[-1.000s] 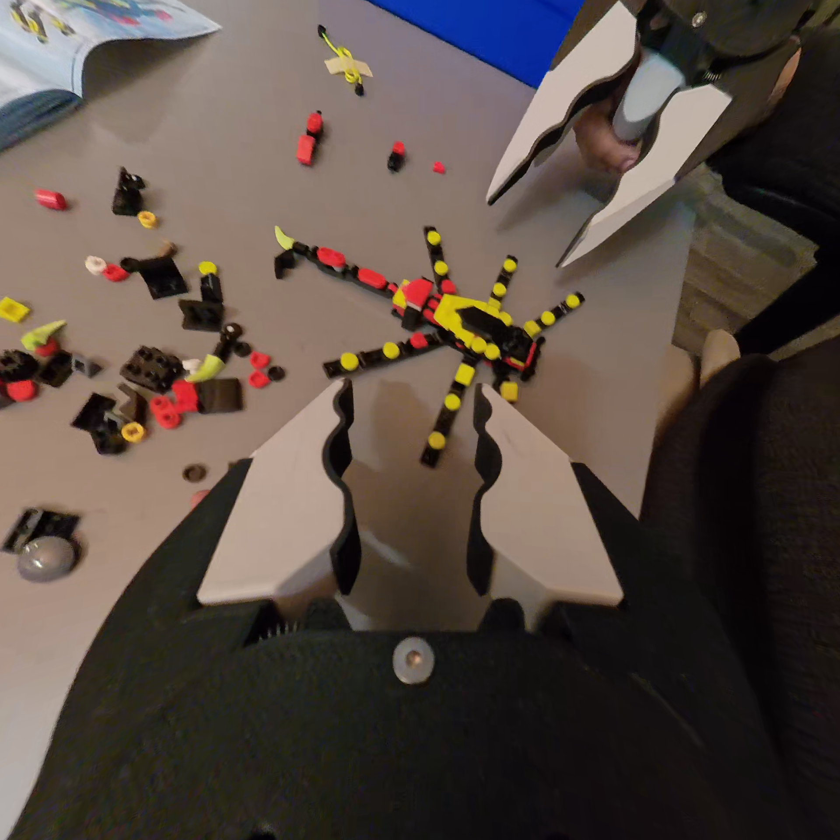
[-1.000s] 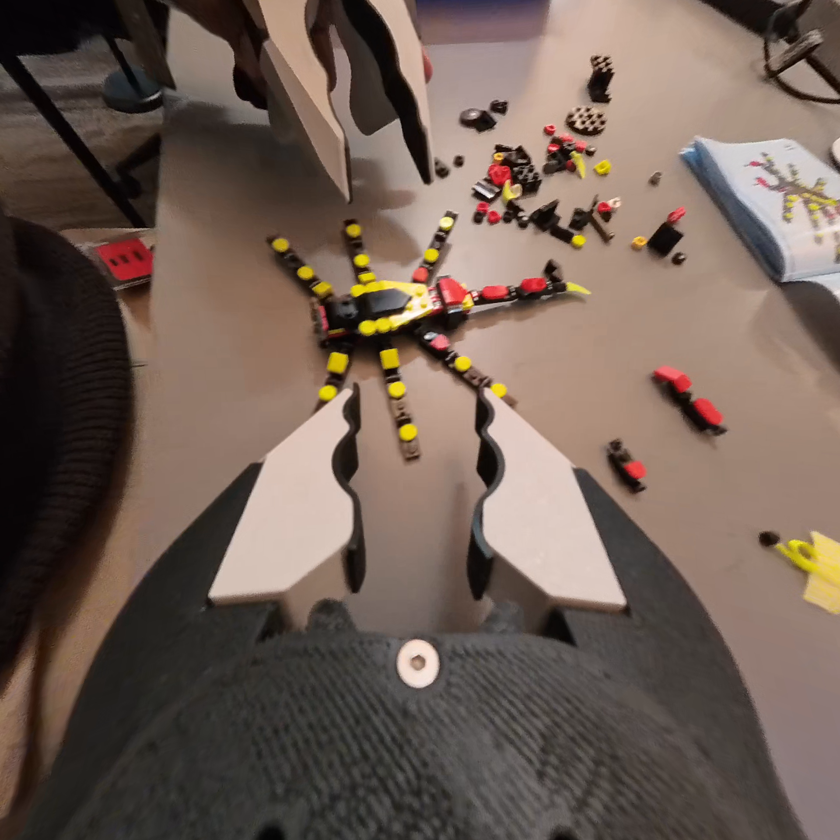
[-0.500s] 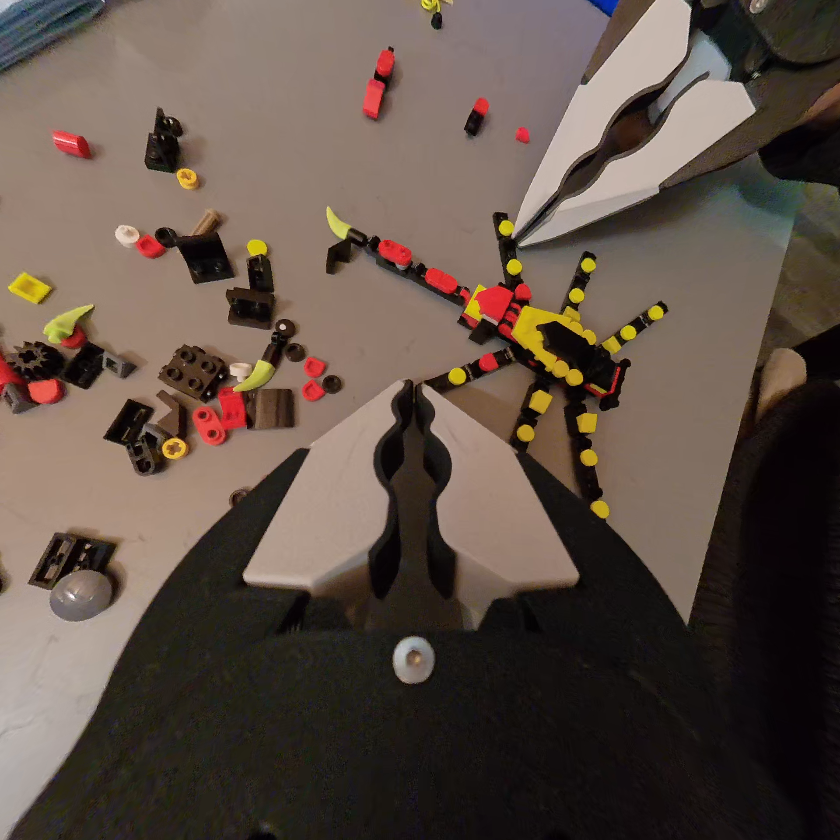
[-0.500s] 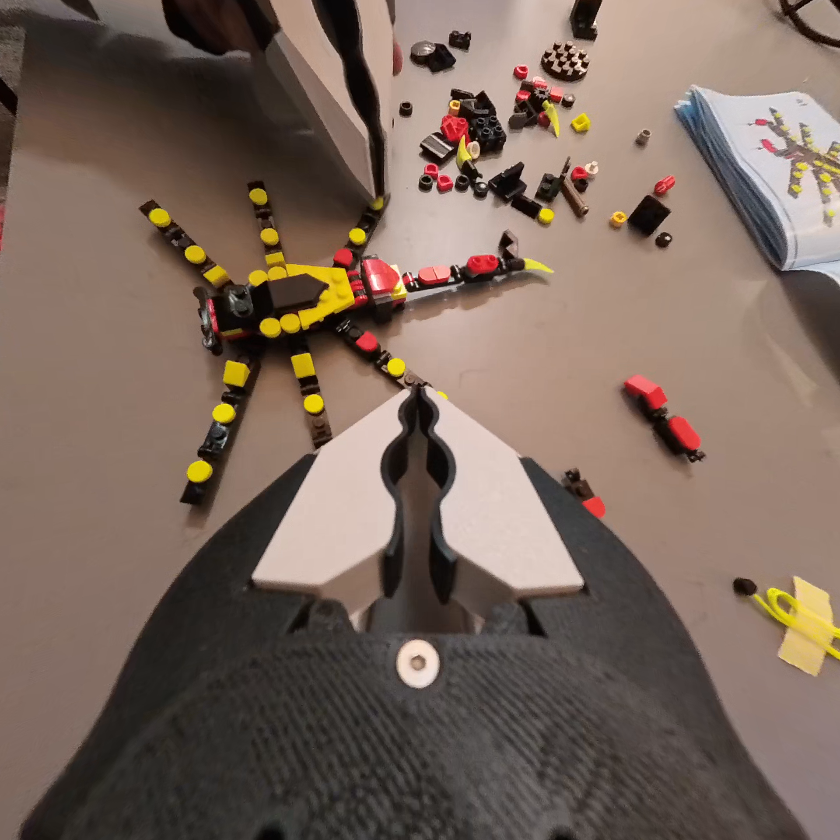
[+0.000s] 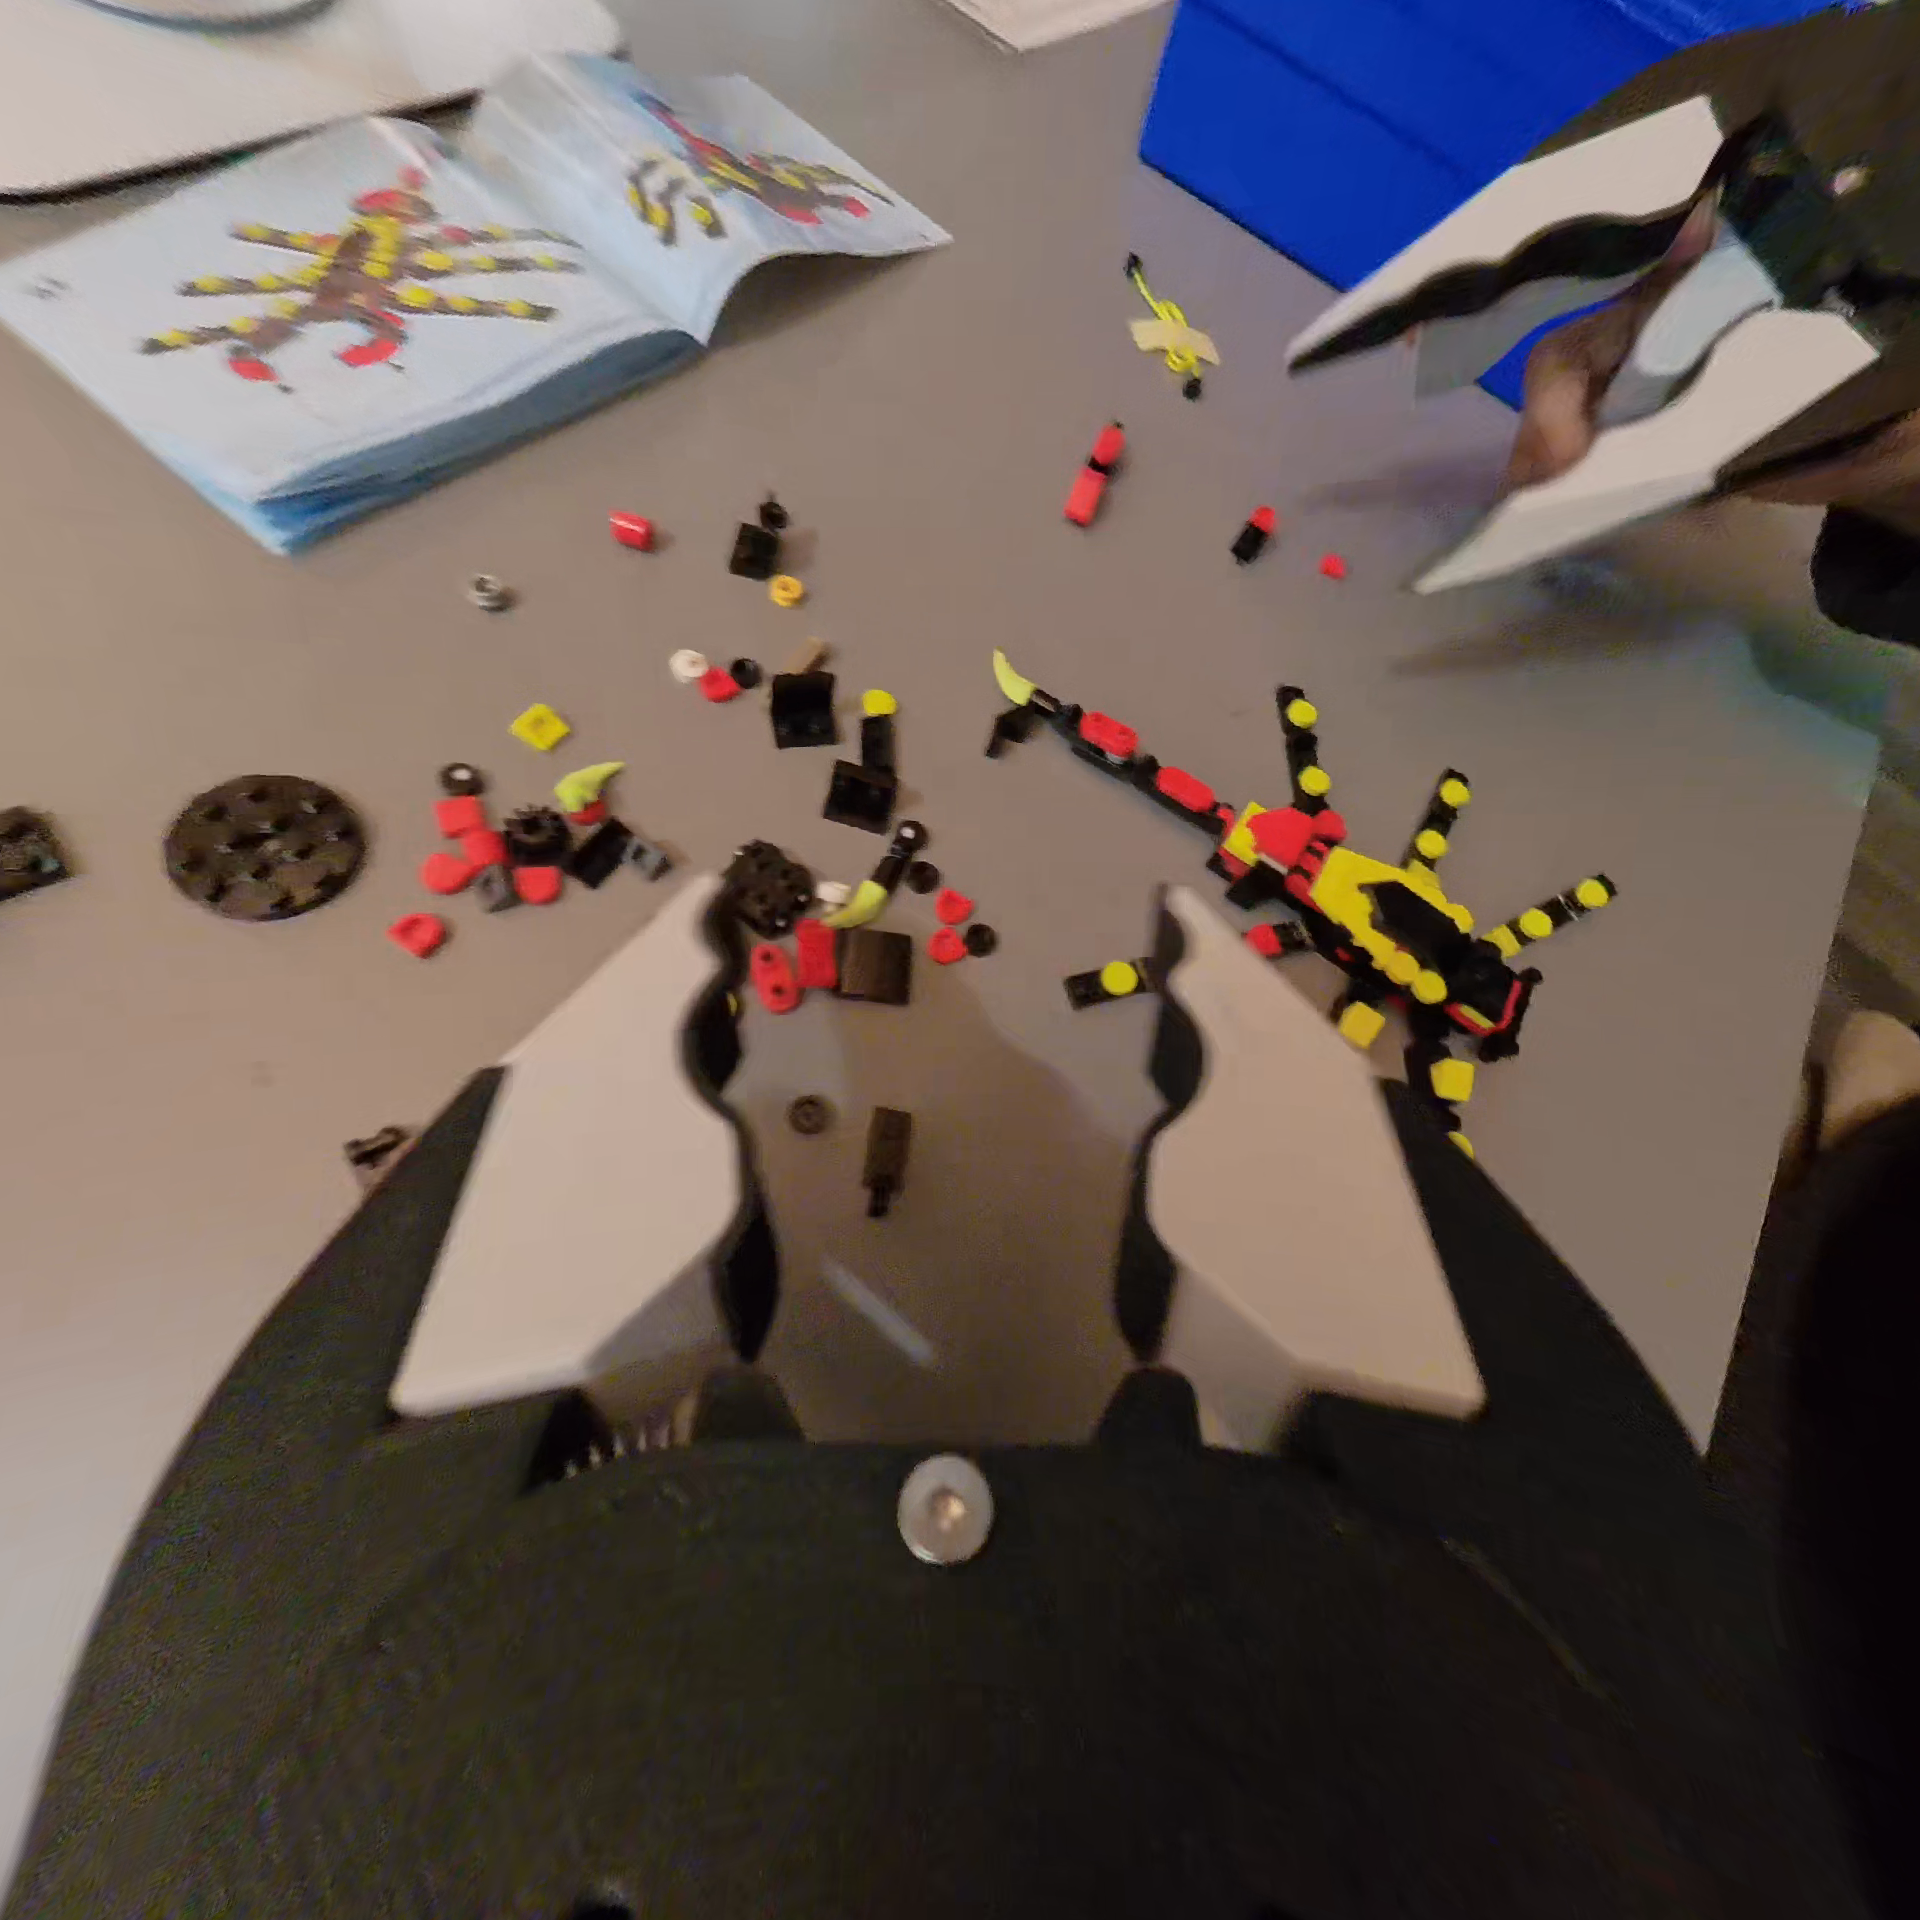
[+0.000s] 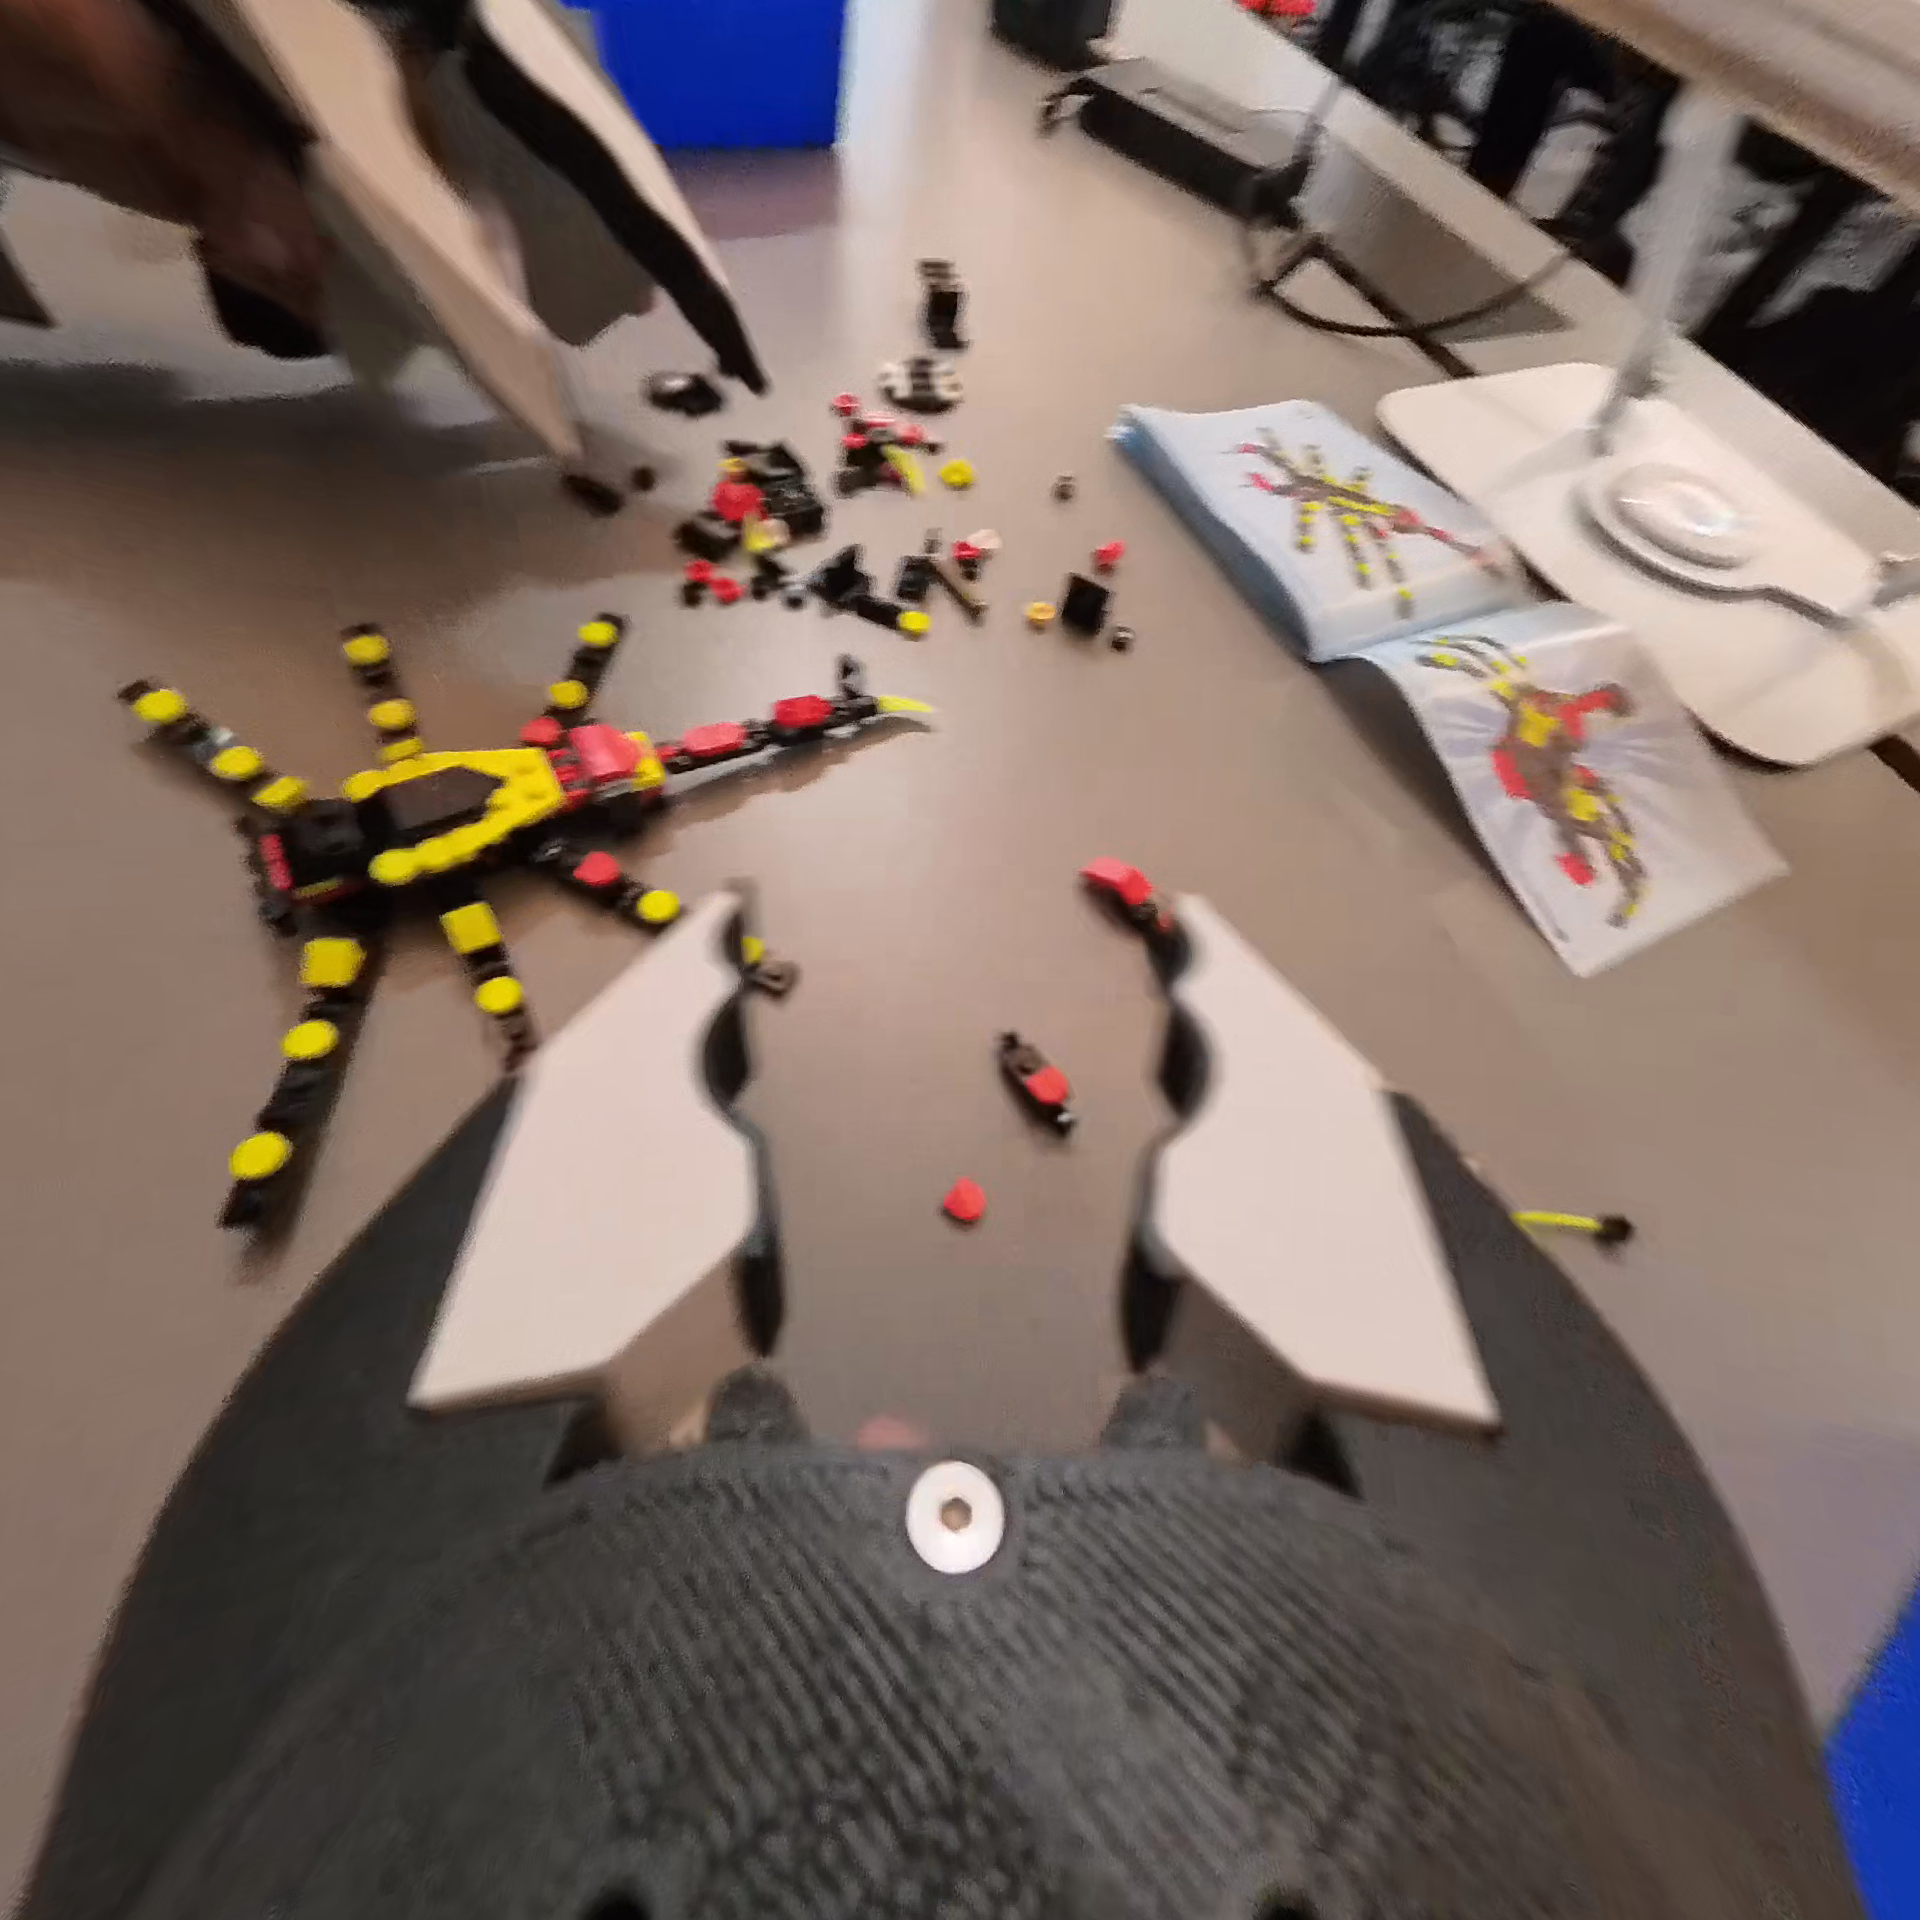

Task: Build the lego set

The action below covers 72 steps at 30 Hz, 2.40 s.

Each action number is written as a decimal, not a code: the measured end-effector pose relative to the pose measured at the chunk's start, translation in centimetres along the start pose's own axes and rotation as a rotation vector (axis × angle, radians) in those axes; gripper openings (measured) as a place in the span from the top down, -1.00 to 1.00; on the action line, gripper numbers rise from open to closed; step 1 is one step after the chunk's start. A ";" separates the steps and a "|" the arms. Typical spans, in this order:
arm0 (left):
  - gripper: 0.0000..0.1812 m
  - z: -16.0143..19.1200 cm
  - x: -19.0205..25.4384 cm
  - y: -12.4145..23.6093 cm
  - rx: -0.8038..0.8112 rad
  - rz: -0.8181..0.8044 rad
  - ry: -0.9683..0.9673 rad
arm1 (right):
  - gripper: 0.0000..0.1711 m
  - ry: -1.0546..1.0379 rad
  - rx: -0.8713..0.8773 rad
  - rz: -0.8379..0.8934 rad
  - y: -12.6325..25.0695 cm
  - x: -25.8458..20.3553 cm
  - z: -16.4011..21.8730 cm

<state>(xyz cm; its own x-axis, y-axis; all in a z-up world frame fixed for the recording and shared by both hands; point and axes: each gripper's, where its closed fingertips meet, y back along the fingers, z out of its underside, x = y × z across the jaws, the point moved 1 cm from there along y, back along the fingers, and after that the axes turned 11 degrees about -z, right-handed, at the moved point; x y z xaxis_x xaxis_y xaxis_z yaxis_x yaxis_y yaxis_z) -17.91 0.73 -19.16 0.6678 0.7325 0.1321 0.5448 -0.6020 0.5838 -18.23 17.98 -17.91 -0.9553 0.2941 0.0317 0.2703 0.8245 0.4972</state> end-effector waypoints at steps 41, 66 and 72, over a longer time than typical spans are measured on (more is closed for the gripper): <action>0.07 3.6 -7.4 1.4 -0.110 -0.220 -0.057 | 0.74 0.381 -0.279 -0.721 -18.3 -2.2 -6.3; -0.05 1.3 -7.4 -2.2 -0.106 -0.370 -0.086 | 0.61 0.164 -0.246 -0.411 -16.1 4.0 -4.3; -0.05 0.5 -5.1 -1.9 -0.039 -0.268 -0.069 | 0.64 0.177 -0.226 -0.539 -13.1 0.8 -4.3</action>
<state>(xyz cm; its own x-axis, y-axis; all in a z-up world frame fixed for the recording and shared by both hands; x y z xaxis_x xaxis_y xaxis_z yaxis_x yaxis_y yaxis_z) -22.13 -1.99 -21.35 0.5363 0.8398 -0.0847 0.6873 -0.3762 0.6213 -23.07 5.35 -20.64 -0.9611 -0.2370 -0.1422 -0.2709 0.7058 0.6546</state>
